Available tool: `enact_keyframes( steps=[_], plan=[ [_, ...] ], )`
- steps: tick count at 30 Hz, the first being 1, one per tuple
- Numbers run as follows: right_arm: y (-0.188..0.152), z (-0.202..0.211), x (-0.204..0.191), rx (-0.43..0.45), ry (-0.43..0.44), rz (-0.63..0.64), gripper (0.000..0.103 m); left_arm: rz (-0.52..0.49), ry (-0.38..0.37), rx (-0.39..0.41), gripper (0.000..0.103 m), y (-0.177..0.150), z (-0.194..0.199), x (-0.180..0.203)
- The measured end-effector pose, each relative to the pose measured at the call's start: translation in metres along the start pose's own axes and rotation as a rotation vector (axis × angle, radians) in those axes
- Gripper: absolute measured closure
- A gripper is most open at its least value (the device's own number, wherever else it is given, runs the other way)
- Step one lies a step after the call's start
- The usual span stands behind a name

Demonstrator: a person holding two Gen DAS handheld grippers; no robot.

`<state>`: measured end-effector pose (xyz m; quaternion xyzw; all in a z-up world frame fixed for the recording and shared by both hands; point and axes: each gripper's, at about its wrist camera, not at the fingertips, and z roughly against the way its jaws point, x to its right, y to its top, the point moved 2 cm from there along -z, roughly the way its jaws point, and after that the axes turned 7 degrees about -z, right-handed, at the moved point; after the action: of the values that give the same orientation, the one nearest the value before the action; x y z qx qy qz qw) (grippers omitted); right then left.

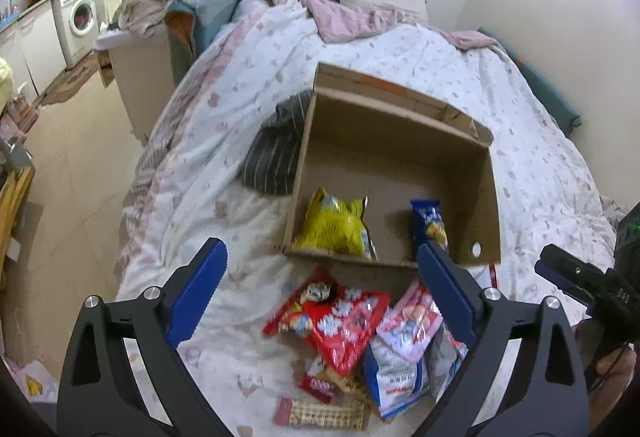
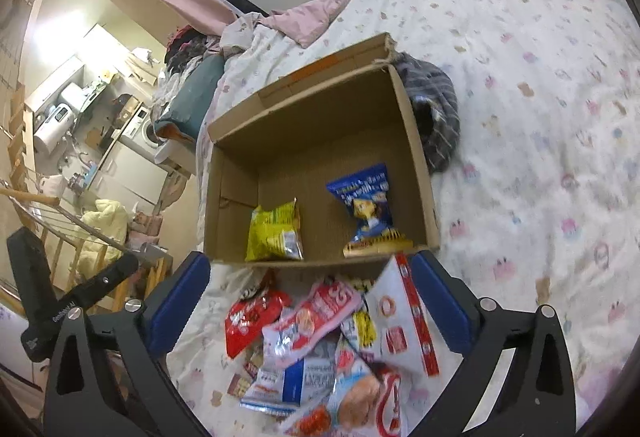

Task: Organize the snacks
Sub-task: 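Withdraw both grippers from the box toward the remaining snacks, then grasp the white red-striped snack bag with the right gripper and lift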

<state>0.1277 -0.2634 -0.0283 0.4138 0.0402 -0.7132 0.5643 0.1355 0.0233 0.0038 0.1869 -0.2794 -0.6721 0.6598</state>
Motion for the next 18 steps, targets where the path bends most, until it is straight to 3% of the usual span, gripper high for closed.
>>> enact_keyframes(
  steps=[4,9,18],
  plan=[
    [-0.015,0.005,0.009,-0.024,-0.029,-0.013,0.000,-0.055,-0.008,-0.048,0.008,-0.018,-0.005,0.011],
    [-0.028,0.012,0.027,-0.037,-0.059,-0.038,0.000,-0.087,-0.003,-0.050,0.008,-0.033,-0.005,0.016],
    [-0.037,-0.003,0.067,-0.155,-0.110,-0.154,0.000,-0.002,0.021,-0.137,0.008,-0.045,-0.018,-0.011]
  ],
)
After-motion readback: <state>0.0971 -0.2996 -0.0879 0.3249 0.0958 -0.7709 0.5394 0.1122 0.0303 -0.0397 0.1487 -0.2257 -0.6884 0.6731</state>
